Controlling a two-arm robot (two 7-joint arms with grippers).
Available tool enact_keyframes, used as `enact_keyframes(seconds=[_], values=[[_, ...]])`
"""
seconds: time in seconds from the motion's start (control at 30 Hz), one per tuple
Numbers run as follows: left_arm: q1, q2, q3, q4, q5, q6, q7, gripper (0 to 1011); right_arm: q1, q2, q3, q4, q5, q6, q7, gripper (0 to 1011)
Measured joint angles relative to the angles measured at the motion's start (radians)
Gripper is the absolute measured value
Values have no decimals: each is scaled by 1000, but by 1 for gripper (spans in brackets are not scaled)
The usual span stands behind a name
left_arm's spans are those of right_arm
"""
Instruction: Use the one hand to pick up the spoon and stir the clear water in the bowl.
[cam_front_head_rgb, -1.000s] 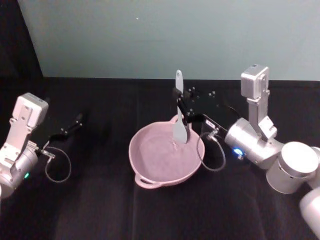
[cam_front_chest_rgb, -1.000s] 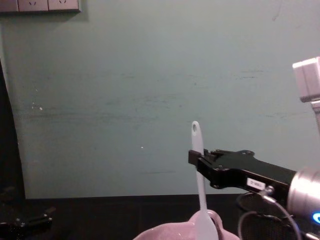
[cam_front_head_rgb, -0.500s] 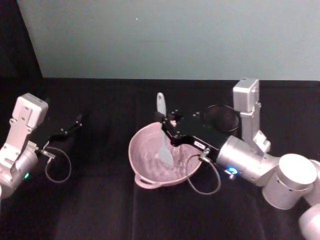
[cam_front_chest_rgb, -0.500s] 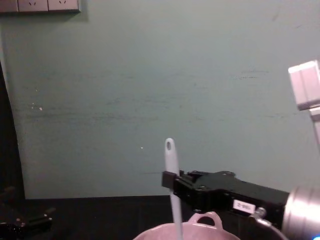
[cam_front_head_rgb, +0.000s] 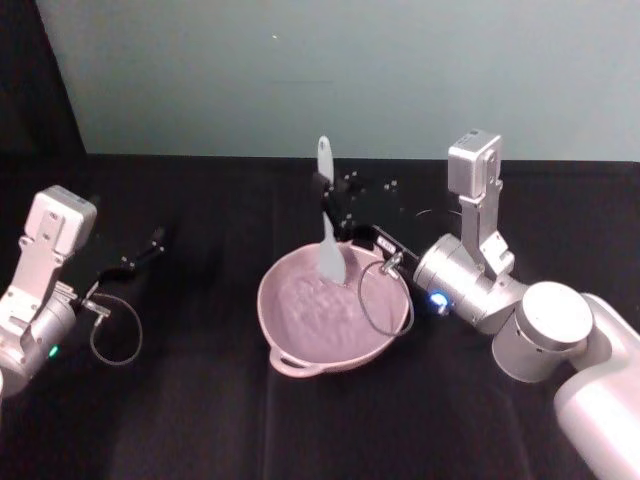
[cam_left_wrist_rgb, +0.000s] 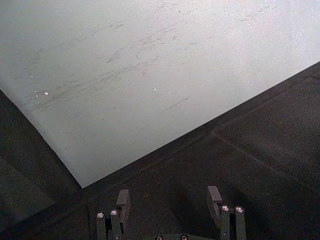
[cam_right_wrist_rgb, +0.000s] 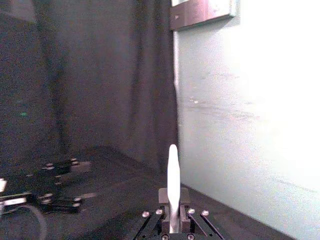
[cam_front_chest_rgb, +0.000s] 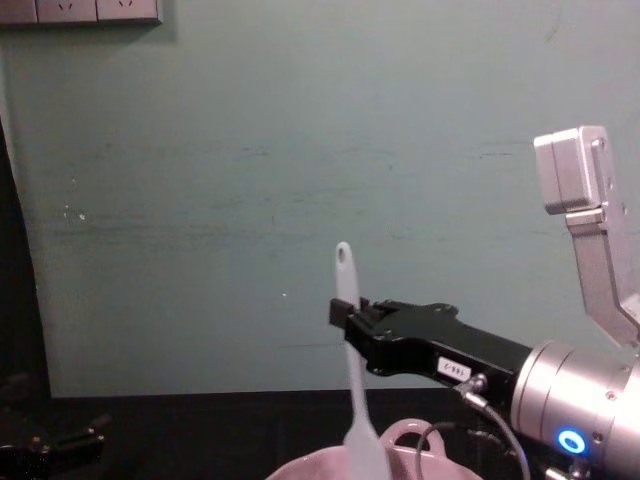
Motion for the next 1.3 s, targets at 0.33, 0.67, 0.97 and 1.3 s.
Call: enact_keyframes(seconds=[0.33,0.67,0.97,1.3], values=[[0,0,0,0,0,0,0,1011,-30,44,43,-46,-36,22,-21,117],[0,0,0,0,0,0,0,1011,-131,102,48,-207,32,139,52,117],[0,0,0,0,0,0,0,1011,-122,56,0,-190,70,134,78,117],[0,0,0,0,0,0,0,1011,-31,-40,5,-1,15,-2,11,117]])
